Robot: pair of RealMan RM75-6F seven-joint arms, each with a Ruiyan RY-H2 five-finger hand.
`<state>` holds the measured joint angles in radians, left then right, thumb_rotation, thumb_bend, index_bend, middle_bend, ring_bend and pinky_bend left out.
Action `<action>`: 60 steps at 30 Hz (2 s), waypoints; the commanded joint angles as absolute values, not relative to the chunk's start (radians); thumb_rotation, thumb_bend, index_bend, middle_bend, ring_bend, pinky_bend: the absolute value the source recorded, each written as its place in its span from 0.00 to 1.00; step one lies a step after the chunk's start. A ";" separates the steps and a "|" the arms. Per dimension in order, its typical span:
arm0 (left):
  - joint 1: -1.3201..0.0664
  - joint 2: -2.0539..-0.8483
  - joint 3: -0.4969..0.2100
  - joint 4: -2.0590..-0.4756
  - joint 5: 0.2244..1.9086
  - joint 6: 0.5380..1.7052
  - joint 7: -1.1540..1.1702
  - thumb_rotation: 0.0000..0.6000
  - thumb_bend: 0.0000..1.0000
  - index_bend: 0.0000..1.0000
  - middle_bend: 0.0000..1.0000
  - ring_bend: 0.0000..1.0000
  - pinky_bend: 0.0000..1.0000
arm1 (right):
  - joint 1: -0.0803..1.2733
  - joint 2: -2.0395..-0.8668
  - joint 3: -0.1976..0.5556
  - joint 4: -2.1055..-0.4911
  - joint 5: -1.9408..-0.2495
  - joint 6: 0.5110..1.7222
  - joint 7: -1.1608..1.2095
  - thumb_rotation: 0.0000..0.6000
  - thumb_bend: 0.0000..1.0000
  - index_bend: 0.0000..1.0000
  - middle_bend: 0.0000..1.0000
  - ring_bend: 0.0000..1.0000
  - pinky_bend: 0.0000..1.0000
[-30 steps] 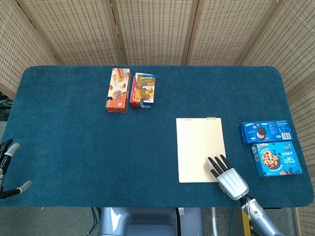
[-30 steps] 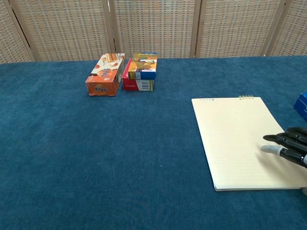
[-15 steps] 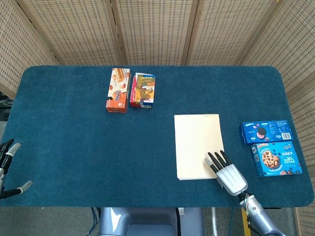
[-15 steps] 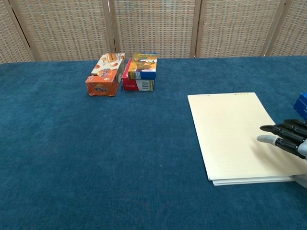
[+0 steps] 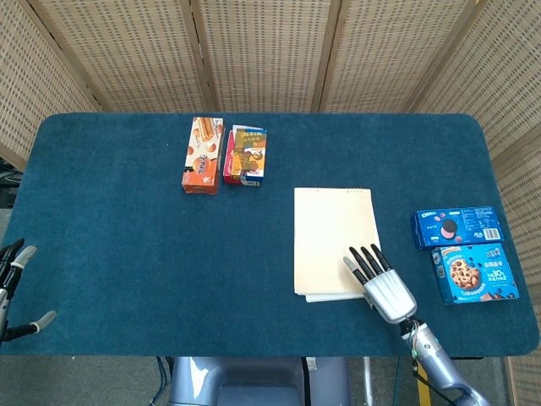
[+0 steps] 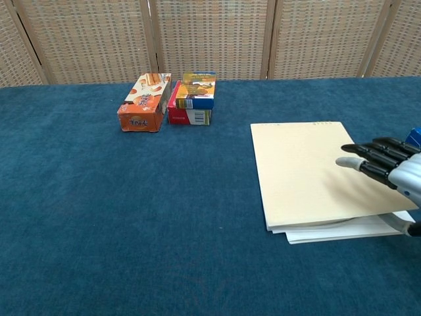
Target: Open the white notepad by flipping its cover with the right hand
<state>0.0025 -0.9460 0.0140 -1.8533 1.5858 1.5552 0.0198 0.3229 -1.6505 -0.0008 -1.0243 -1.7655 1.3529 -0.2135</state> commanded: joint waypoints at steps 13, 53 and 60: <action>-0.004 -0.949 0.010 -1.858 1.573 1.543 0.035 1.00 0.00 0.00 0.00 0.00 0.00 | 0.419 -1.658 0.067 -1.051 -1.705 1.264 -0.264 1.00 0.50 0.08 0.00 0.00 0.00; -0.003 -0.954 0.014 -1.836 1.607 1.566 0.003 1.00 0.00 0.00 0.00 0.00 0.00 | 0.431 -1.539 -0.131 -0.967 -1.884 1.487 0.175 1.00 0.67 0.64 0.64 0.52 0.56; -0.003 -0.955 0.015 -1.840 1.603 1.562 0.012 1.00 0.00 0.00 0.00 0.00 0.00 | 0.398 -1.438 -0.179 -1.064 -1.941 1.593 0.203 1.00 0.67 0.64 0.64 0.52 0.56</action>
<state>-0.0027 -0.9549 0.0149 -1.8406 1.6031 1.5615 0.0121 0.4102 -1.4636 -0.1629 -1.0390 -1.9228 1.5702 0.1923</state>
